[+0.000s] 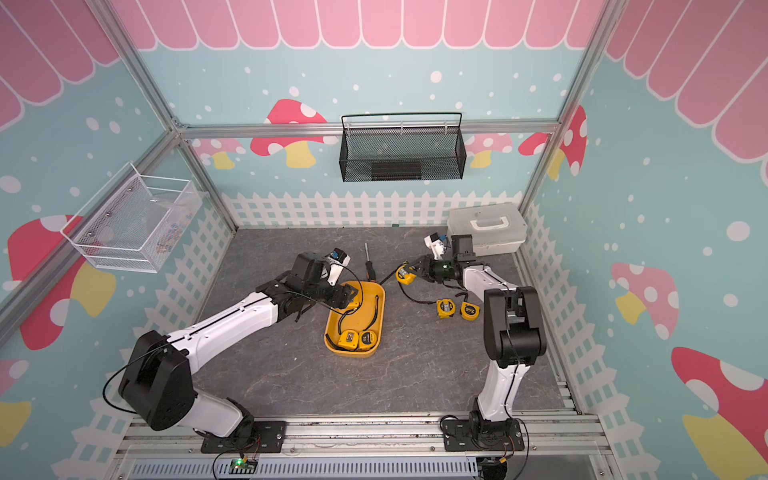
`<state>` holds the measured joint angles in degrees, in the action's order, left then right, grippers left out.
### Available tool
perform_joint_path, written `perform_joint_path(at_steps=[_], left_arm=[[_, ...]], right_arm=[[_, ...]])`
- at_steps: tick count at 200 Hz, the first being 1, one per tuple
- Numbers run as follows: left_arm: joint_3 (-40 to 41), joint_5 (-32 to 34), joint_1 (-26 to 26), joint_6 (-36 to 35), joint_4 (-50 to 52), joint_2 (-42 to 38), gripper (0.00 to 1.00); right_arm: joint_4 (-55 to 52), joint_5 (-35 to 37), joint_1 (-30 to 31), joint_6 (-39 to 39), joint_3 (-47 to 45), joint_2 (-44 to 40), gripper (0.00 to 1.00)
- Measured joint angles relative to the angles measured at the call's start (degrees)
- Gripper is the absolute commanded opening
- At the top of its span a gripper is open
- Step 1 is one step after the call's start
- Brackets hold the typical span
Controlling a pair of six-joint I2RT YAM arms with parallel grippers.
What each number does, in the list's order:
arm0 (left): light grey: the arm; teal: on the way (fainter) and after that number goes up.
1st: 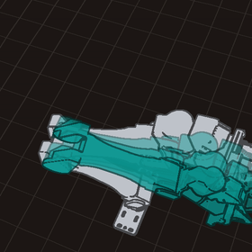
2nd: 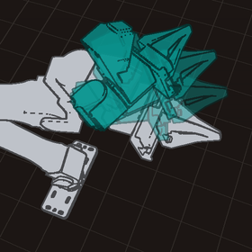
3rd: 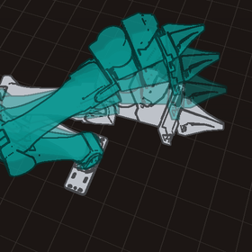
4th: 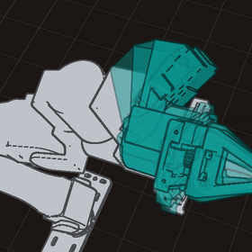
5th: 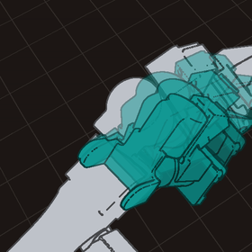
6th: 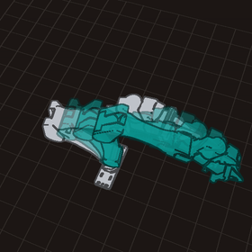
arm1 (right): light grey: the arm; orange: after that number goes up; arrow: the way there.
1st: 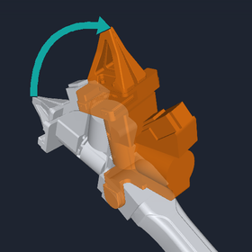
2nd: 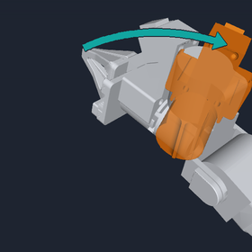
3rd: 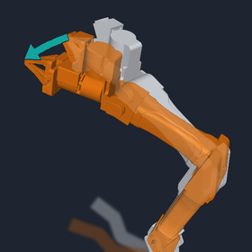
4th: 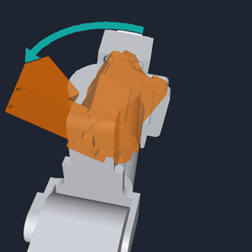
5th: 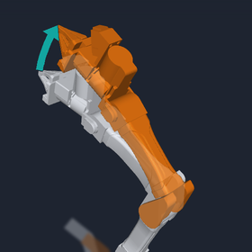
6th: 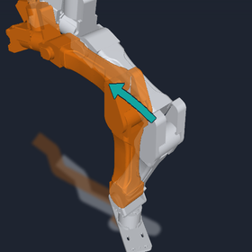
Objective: Take the tape measure out of the storage box
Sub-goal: Place the tape measure at the center of the board.
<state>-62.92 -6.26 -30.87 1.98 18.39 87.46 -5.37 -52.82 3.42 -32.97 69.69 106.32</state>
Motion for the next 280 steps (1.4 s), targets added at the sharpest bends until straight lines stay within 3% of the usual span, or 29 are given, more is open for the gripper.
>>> perform_joint_path(at_steps=[150, 228, 280], left_arm=[[-3.78, -0.11, 0.0, 0.66, -0.02, 1.62, 0.76], [-3.17, -2.62, -0.07, 2.58, -0.48, 3.41, 0.76], [-2.03, -2.64, -0.35, 3.87, -0.48, 3.91, 0.76]], right_arm=[[-5.81, 11.5, -11.28, 4.61, -2.82, 6.27, 0.3], [-3.52, 10.49, -12.48, 4.66, -4.35, 6.25, 0.31], [-3.17, 10.82, -13.03, 4.9, -4.79, 6.25, 0.39]])
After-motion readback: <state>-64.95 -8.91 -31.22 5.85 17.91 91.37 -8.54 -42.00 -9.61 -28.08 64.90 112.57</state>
